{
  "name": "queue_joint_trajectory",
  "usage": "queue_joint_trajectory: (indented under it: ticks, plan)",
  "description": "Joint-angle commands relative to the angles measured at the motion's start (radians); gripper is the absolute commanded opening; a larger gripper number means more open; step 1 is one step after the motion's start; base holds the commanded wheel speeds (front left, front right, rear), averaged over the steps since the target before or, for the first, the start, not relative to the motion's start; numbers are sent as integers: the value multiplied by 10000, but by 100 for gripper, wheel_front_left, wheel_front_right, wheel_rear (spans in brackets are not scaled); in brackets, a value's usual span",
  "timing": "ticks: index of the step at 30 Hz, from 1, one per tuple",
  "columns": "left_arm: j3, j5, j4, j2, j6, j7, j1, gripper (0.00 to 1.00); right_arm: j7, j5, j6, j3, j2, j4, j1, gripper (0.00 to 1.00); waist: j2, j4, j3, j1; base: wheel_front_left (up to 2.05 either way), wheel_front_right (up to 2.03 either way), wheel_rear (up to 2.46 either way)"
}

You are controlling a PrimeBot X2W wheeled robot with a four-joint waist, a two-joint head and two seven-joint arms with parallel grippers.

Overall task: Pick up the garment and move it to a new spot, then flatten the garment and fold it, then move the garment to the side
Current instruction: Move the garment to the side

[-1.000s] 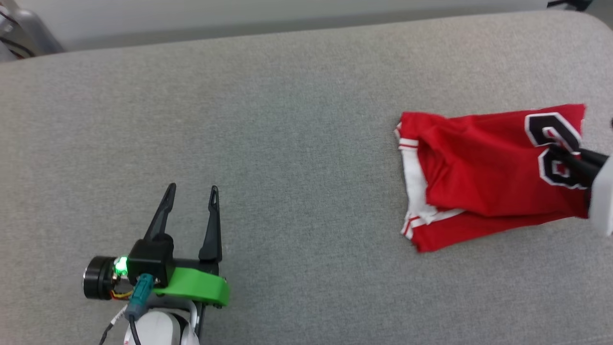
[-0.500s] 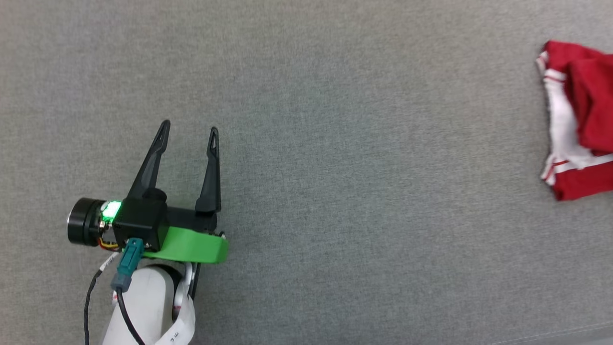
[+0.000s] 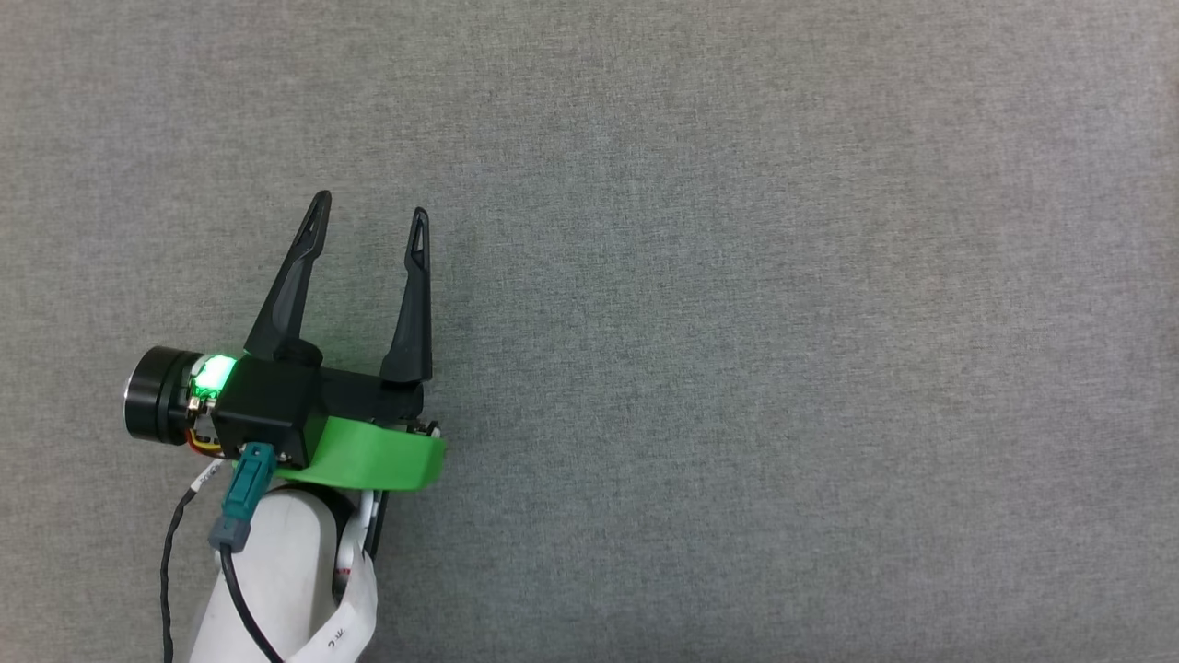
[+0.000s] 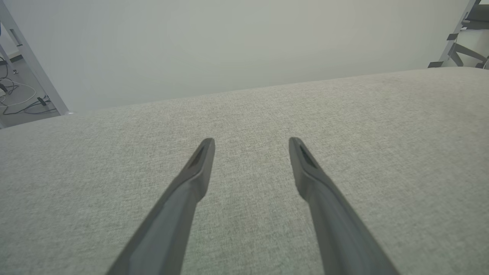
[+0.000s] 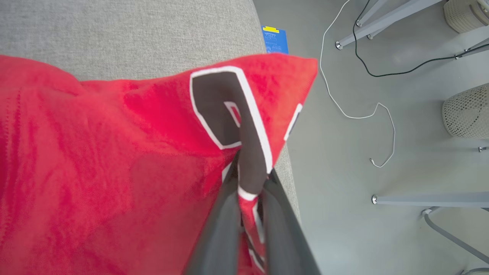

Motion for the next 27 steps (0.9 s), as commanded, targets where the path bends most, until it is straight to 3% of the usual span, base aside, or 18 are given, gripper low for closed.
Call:
queue_joint_trajectory:
  ticks: [1, 2, 3, 4, 10, 17, 23, 27]
  plan:
    - [-29, 89, -29, 83, 27, -57, -158, 100, -101, -91, -11, -99, 96, 115, -198, 0, 0, 14, -70, -1, 0, 0, 0]
    - [-35, 80, -6, 84, 41, -57, -138, 100, -133, -147, -11, -152, 169, 221, -233, 0, 0, 12, -134, -1, 0, 0, 0]
    - [-39, 72, 18, 84, 51, -57, -120, 100, -171, -221, -11, -188, 226, 308, -260, 36, 0, 10, -200, -1, 0, 0, 0]
    - [-45, 60, 59, 83, 64, -57, -91, 100, -289, -376, -11, -199, 278, 378, -284, 100, 0, 7, -302, -1, 0, 0, 0]
    - [-110, -33, 316, 5, 146, -57, 219, 100, -1159, -901, -11, -42, 513, 446, -180, 100, 0, 67, -1206, -1, 0, 0, 0]
    - [-70, -185, 604, -109, 286, -57, 939, 100, -3757, -1393, -11, 259, 730, -33, 88, 100, 0, 233, -2380, -1, 0, 0, 0]
    - [45, -310, 804, -186, 335, -57, 1447, 100, -6280, -2409, -11, 24, 1704, -508, 134, 100, 0, 515, -3109, -1, 0, 0, 0]
    - [128, -369, 900, -228, 336, -57, 1666, 100, -7295, -3096, -11, -256, 2617, -985, 392, 100, 0, 765, -3490, -1, 0, 0, 0]
